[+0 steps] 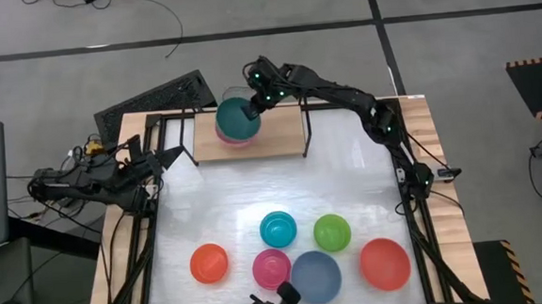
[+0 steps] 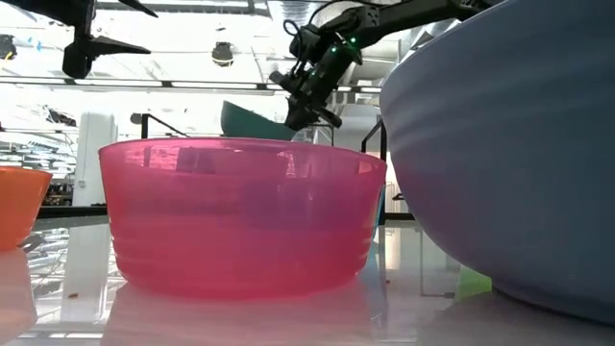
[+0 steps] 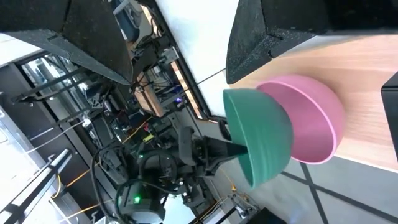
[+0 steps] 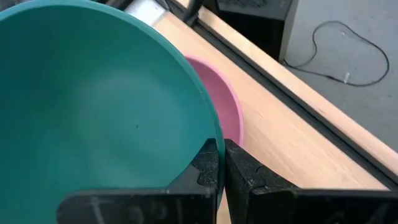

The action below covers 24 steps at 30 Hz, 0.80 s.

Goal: Place and stack bowls onto a shelf
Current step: Stack the green bowl on top of the pink bowl on the shelf

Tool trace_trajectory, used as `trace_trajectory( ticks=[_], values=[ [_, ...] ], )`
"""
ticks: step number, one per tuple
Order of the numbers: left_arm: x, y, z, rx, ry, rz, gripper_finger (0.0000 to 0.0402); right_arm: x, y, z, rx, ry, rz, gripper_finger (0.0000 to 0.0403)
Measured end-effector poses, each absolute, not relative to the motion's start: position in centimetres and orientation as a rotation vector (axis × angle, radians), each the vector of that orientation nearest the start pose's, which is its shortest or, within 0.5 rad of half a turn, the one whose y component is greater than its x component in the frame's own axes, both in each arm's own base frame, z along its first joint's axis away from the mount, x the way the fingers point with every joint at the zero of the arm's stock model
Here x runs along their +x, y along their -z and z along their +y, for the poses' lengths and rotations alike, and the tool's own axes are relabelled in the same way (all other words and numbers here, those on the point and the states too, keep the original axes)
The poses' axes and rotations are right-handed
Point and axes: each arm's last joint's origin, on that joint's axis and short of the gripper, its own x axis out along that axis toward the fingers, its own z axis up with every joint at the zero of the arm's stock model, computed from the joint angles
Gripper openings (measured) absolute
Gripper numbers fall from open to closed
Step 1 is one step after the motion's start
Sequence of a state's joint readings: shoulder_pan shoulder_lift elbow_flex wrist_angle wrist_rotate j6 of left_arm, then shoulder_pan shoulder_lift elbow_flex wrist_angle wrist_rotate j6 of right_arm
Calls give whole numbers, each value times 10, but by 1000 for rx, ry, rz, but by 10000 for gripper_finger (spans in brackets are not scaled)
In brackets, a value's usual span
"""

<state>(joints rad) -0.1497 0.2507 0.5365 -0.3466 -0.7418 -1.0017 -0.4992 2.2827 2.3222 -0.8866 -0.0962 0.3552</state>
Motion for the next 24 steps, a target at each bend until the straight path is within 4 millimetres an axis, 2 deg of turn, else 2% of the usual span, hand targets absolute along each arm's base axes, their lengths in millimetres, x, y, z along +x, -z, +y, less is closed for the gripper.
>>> trace_trajectory(
  ticks=[6,10,20,24],
  values=[
    [73,-290,9,-950,-568,-244,245,445,-283,-239,582,542,786,29],
    [73,-290,9,-952,-568,-244,245,449,-280,-238,579,537,781,33],
    [73,-290,9,-951,-568,-244,245,449,-280,-239,582,537,773,131],
    [73,-290,9,-951,-568,-244,245,447,-290,-237,584,512,741,158]
  ],
)
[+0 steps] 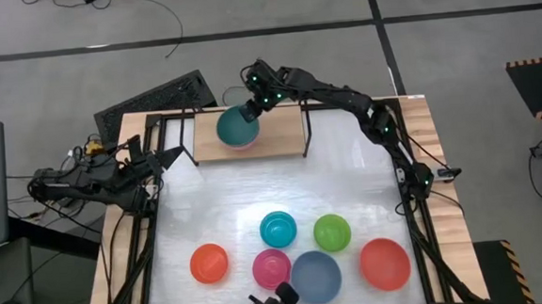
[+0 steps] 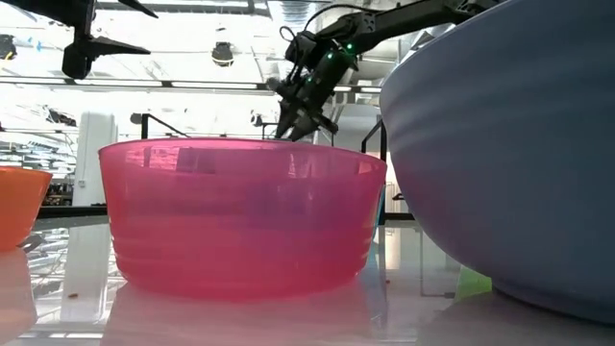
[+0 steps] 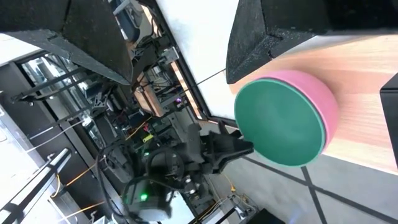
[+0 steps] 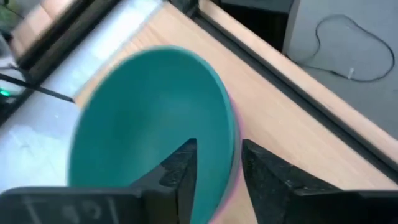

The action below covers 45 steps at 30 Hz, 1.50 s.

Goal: Place and stack bowls onto a shelf
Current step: Stack the green bowl on top of the pink bowl on the shelf, then stack the orange bowl on top of the green bowl on the shelf

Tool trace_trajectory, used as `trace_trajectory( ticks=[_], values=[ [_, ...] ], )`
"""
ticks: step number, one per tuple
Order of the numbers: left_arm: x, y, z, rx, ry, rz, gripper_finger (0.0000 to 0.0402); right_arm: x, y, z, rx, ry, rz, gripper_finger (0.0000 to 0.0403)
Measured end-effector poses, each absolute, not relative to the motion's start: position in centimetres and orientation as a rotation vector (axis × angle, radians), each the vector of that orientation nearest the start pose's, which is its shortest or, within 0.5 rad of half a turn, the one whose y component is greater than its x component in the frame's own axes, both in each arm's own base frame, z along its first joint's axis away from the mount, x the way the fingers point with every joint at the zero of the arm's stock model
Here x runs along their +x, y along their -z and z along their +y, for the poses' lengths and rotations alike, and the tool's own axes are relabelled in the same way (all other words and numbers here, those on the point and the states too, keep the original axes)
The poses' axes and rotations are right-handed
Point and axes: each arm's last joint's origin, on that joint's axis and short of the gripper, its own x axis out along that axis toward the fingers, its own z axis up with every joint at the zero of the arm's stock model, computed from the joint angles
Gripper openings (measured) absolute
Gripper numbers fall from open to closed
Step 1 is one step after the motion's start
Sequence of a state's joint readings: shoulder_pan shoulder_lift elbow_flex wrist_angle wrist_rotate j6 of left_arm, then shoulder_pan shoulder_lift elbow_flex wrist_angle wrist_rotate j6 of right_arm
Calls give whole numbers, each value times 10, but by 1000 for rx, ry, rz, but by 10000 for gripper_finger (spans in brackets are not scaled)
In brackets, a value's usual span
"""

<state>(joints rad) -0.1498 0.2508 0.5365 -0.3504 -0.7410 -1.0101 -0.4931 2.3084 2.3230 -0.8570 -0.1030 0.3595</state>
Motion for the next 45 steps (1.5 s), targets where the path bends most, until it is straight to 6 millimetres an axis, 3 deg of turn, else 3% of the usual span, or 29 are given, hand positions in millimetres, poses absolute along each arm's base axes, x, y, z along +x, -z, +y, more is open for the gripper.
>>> trace_trajectory(
  ticks=[5,9,12,16,20,24,28,32,38,45],
  values=[
    [73,-290,9,-949,-568,-243,245,435,-327,-228,560,496,656,162],
    [73,-290,9,-948,-568,-241,245,426,-342,-215,497,492,698,130],
    [73,-289,9,-946,-572,-239,245,426,-340,-210,480,477,741,80],
    [73,-289,9,-946,-572,-239,245,429,-322,-211,492,450,824,18],
    [73,-289,9,-945,-574,-241,245,437,-296,-214,511,449,903,32],
    [73,-289,9,-946,-574,-241,245,443,-285,-210,521,434,939,38],
    [73,-290,9,-947,-574,-242,245,443,-286,-209,519,433,936,21],
    [73,-290,9,-947,-573,-242,245,436,-305,-203,506,432,905,24],
    [73,-290,9,-949,-569,-240,245,422,-333,-166,445,321,975,75],
    [74,-289,8,-953,-537,-220,245,422,-332,-98,291,127,1185,108]
  ],
)
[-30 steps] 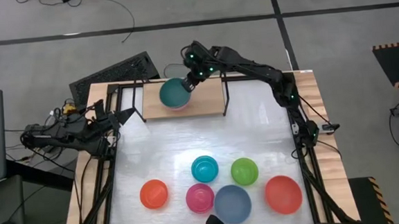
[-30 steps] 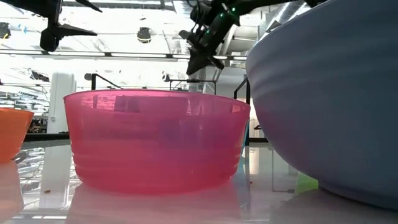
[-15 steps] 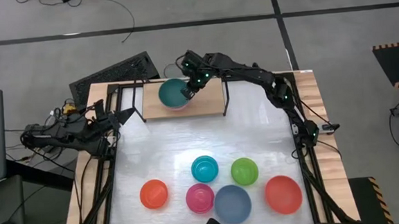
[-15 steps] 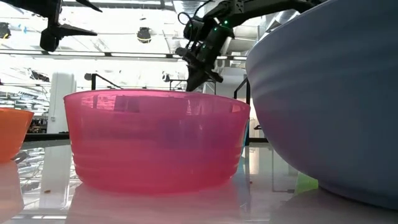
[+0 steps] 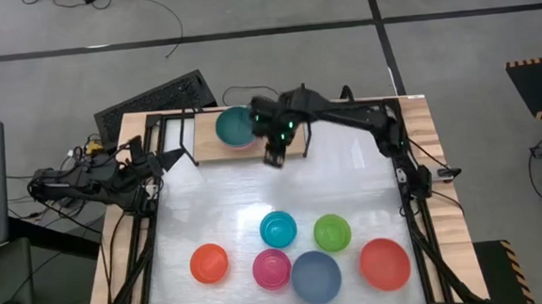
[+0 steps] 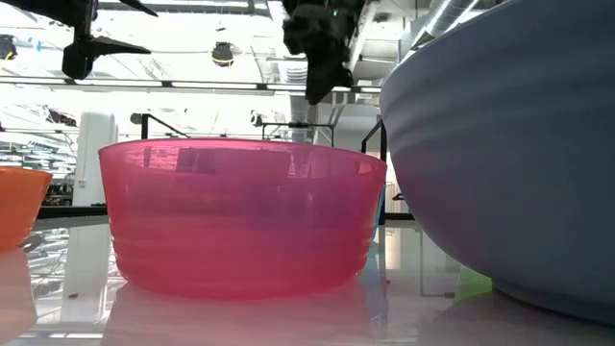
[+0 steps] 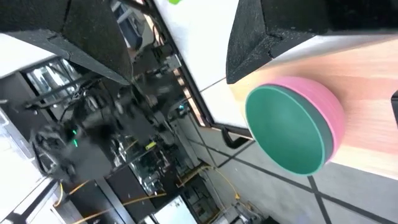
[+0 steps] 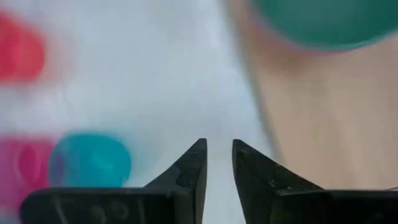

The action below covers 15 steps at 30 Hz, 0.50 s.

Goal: Place and stack bowls onto a shelf
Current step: Stack the orange bowl on top of the green bowl on the shelf

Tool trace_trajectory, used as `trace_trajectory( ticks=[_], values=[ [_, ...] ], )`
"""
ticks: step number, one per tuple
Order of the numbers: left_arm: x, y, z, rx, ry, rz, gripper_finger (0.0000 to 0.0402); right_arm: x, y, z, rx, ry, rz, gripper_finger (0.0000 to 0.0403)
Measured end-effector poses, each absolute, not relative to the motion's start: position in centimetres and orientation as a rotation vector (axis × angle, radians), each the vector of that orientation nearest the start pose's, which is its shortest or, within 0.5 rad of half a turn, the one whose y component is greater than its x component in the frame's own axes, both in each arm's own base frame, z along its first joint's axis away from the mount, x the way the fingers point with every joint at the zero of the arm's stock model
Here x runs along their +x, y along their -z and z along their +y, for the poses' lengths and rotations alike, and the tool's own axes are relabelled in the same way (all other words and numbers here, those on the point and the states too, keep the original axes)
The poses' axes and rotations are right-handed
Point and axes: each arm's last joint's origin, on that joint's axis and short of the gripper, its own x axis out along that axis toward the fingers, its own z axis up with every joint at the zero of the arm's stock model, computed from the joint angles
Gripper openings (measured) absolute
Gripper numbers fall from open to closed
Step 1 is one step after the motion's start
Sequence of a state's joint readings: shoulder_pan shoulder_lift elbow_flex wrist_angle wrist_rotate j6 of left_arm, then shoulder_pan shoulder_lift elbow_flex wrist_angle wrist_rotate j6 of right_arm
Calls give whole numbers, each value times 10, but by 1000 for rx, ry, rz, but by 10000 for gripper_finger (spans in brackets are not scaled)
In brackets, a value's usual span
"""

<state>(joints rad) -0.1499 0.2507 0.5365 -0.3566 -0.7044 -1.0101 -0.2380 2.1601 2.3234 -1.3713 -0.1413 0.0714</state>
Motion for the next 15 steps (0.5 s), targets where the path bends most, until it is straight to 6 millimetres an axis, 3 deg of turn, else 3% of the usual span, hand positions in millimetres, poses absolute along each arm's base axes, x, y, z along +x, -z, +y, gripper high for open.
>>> trace_trajectory(
  ticks=[8,12,15],
  values=[
    [74,-288,7,-948,-533,-197,245,433,-331,-33,152,-26,1197,160],
    [74,-288,7,-947,-533,-196,245,423,-340,-24,95,31,1224,174],
    [74,-288,7,-947,-534,-197,245,399,-368,-29,75,74,1205,174]
  ],
)
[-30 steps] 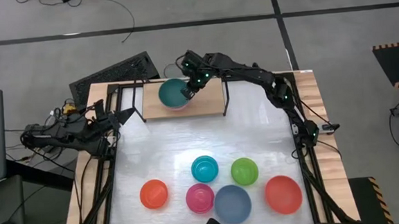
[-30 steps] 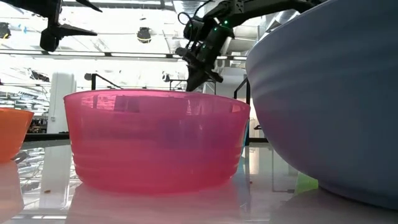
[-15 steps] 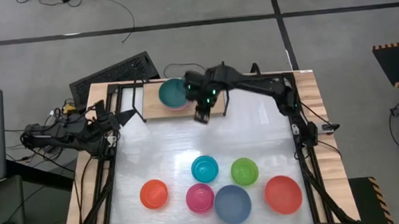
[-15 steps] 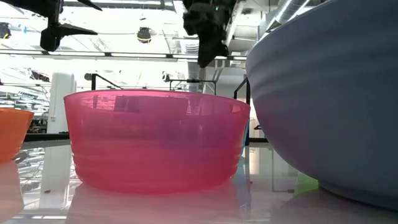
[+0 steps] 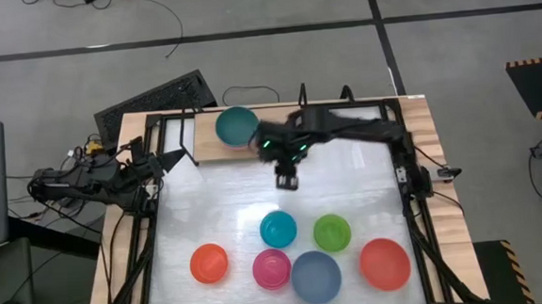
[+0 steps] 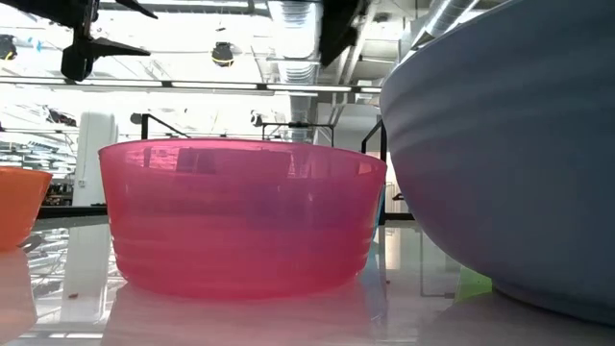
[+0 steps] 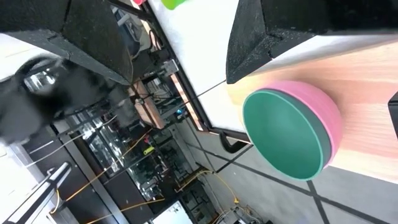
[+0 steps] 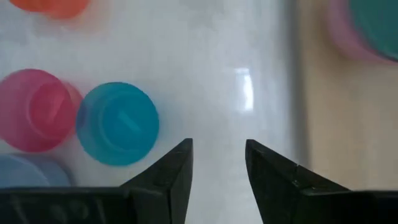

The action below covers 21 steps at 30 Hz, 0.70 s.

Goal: Place and stack bowls onto a shelf
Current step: Stack the orange bowl on top of the green bowl on the shelf

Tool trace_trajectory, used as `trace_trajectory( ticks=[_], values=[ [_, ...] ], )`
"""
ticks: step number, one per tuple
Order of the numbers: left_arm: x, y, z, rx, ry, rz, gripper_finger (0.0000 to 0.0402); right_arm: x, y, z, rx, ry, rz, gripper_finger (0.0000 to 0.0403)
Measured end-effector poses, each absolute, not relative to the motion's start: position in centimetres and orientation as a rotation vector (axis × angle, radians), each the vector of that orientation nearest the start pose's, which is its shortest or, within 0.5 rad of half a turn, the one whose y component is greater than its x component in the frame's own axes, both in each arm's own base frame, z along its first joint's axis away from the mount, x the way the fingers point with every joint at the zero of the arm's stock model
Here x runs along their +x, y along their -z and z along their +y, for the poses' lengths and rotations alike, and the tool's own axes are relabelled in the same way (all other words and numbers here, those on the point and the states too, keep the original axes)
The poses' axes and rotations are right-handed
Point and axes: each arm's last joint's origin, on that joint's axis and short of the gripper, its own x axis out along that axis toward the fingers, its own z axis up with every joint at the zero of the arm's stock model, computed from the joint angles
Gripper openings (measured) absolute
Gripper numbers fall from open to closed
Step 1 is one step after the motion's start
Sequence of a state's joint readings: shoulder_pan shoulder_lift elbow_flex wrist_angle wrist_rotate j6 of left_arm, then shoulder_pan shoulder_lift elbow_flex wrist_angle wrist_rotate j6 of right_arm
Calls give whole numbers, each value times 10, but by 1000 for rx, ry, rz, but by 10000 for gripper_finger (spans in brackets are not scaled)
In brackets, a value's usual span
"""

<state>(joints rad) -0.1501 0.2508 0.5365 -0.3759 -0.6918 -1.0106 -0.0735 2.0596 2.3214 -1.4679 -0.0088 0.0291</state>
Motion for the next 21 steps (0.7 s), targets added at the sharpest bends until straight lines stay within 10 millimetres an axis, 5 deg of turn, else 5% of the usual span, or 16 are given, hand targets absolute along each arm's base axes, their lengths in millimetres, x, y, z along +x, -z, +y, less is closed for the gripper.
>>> trace_trajectory(
  ticks=[6,12,16,21],
  values=[
    [74,-288,8,-952,-536,-199,245,335,-426,-33,175,168,1120,167],
    [74,-288,8,-951,-537,-199,245,246,-472,-17,249,326,952,167],
    [74,-287,8,-943,-541,-198,245,203,-461,1,339,442,927,167],
    [74,-287,8,-942,-543,-199,245,178,-414,29,498,463,932,167]
  ],
)
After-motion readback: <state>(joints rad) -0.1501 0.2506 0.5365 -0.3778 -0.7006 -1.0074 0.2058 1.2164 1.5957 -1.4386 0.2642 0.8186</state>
